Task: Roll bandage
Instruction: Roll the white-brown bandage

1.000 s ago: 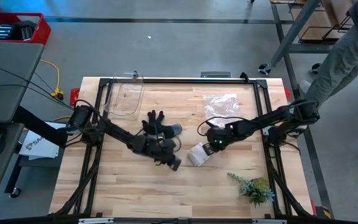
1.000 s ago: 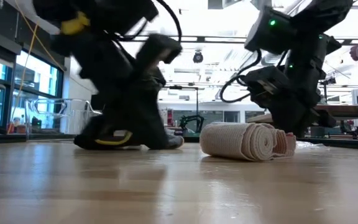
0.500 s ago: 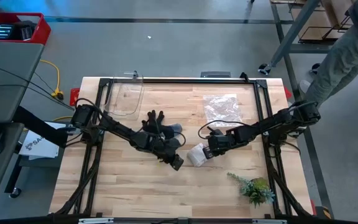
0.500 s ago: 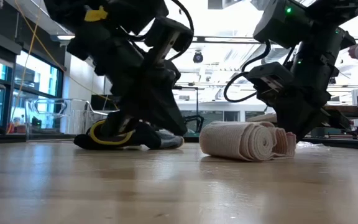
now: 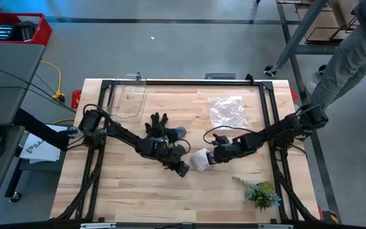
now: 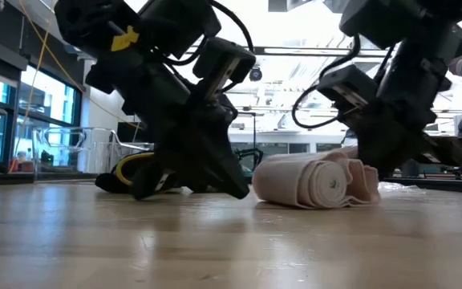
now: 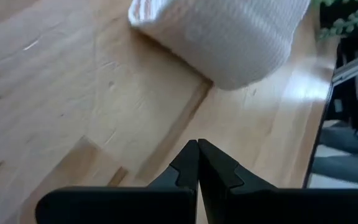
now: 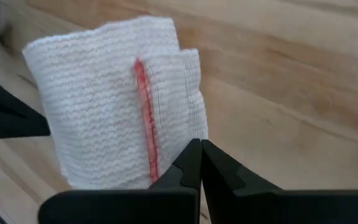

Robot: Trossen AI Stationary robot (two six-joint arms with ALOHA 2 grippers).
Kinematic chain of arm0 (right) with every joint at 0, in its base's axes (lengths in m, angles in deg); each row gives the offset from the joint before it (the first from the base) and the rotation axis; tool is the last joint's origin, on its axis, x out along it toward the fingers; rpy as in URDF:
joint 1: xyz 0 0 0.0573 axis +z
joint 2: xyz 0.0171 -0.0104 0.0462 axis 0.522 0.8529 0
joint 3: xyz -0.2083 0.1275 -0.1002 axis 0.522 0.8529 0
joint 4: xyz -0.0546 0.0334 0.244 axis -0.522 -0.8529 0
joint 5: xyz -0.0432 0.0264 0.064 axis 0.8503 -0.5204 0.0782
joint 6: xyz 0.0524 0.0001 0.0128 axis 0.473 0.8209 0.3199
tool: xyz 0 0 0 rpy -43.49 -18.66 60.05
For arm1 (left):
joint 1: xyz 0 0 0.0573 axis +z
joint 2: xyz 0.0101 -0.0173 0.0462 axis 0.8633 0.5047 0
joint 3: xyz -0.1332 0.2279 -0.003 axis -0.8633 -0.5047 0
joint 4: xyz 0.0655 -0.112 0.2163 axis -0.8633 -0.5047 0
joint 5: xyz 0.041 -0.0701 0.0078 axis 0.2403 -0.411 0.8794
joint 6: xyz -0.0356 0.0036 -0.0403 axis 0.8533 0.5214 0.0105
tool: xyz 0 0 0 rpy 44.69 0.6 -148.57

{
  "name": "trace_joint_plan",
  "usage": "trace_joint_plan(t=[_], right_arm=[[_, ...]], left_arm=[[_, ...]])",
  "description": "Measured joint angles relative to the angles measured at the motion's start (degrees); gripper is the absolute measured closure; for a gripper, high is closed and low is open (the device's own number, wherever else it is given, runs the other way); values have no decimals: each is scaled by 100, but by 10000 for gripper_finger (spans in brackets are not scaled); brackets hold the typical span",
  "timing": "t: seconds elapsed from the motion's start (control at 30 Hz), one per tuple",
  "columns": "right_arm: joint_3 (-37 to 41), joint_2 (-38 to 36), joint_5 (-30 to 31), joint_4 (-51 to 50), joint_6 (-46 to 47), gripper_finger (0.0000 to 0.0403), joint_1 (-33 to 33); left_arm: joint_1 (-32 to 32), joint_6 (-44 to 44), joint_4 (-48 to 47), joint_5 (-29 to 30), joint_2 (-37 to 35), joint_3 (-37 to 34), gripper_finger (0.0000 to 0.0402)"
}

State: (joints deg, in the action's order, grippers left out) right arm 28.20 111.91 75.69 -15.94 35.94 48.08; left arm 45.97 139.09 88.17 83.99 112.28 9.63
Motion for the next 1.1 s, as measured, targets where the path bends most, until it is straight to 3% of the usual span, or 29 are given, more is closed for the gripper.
trace_joint_plan(t=[0.47, 0.8, 1.1], right_arm=[[2, 0, 648, -5, 1031, 403, 739], [2, -421, 744, -725, 838, 403, 495], [0, -214, 494, -391, 379, 403, 99]], left_arm=[[296, -319, -159, -60, -139, -11, 401], [410, -603, -555, 335, -596, -11, 401], [104, 163, -385, 522, -179, -11, 401]])
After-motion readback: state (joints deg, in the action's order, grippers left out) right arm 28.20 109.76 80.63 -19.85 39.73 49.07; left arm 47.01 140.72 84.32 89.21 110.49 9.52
